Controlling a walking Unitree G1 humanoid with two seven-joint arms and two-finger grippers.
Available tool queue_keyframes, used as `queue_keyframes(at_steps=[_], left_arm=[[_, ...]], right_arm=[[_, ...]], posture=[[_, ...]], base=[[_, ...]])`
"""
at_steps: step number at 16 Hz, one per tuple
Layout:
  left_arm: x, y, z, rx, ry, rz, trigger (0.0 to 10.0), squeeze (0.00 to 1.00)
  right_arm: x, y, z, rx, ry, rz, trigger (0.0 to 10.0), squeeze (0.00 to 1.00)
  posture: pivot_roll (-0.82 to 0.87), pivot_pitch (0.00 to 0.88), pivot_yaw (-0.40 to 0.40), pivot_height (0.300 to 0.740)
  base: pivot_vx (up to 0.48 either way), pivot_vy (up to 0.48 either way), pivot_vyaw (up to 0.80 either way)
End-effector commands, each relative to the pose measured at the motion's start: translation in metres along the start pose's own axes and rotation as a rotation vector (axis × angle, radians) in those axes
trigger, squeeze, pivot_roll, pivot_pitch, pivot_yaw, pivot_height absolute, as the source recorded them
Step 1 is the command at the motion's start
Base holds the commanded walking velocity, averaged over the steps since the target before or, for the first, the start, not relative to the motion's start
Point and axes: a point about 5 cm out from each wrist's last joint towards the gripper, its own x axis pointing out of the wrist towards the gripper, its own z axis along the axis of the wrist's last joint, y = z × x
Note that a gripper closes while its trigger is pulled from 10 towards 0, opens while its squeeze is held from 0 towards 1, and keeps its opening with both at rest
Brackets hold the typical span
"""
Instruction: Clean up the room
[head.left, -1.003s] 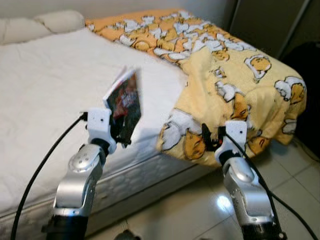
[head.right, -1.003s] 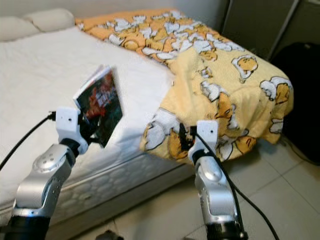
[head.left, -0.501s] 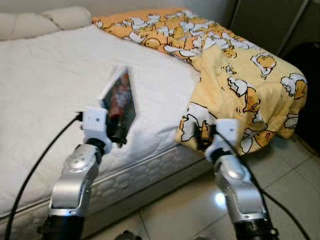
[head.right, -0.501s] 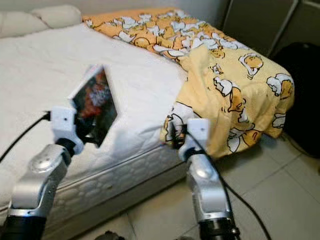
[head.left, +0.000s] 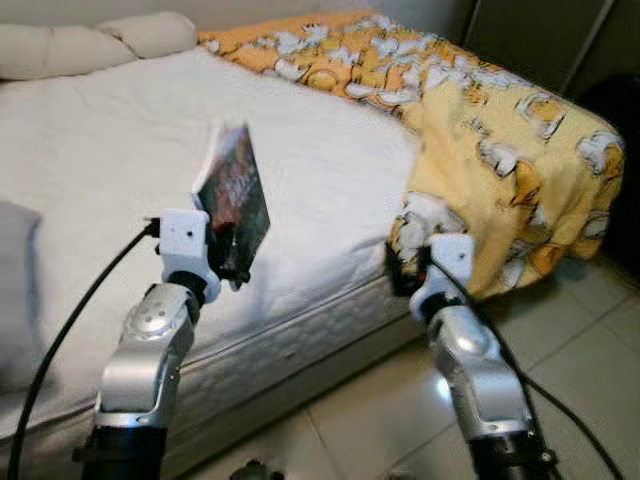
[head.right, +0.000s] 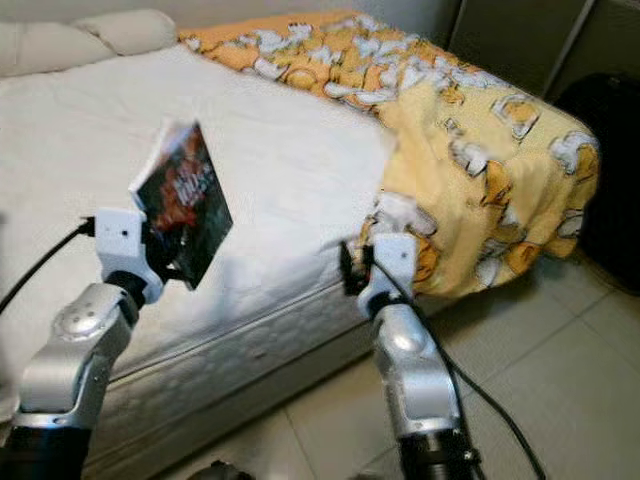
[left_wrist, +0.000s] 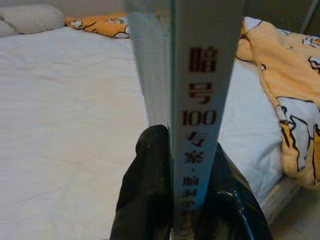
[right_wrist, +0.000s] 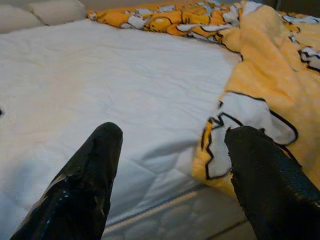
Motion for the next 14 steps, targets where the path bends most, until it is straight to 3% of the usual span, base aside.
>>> queue_keyframes(at_steps=[1, 5, 7, 11, 14], left_arm=[[0.0002, 0.0010, 0.0088, 0.015, -0.039, 0.003, 10.0, 0.00], [-0.0016, 0.0000, 0.0089, 0.110, -0.041, -0.016, 10.0, 0.00], [0.0000, 0.0001, 0.0099, 0.082, -0.054, -0.004, 10.0, 0.00], [0.0021, 0.0024, 0.0125, 0.063, -0.076, 0.015, 10.0, 0.00], [0.0011, 0.0033, 0.0151, -0.048, -0.114, 0.014, 10.0, 0.00]], right_arm=[[0.0015, 0.0005, 0.0013, 0.002, -0.007, 0.001, 10.0, 0.00], [0.0044, 0.0068, 0.0033, 0.001, -0.015, 0.017, 10.0, 0.00], [0.0031, 0.0056, 0.0021, 0.003, -0.016, 0.016, 10.0, 0.00], [0.0051, 0.0036, 0.0033, 0.009, -0.020, 0.013, 10.0, 0.00], [0.0074, 0.0040, 0.0046, 0.021, -0.023, 0.023, 10.0, 0.00]], posture=[[0.03, 0.000, -0.003, 0.740], [0.03, 0.000, -0.001, 0.740], [0.03, 0.000, 0.003, 0.740], [0.03, 0.000, 0.006, 0.740], [0.04, 0.000, 0.006, 0.740]], base=[[0.000, 0.281, 0.00], [0.000, -0.311, 0.00], [0.000, -0.461, 0.00], [0.000, 0.000, 0.00], [0.000, 0.000, 0.00]])
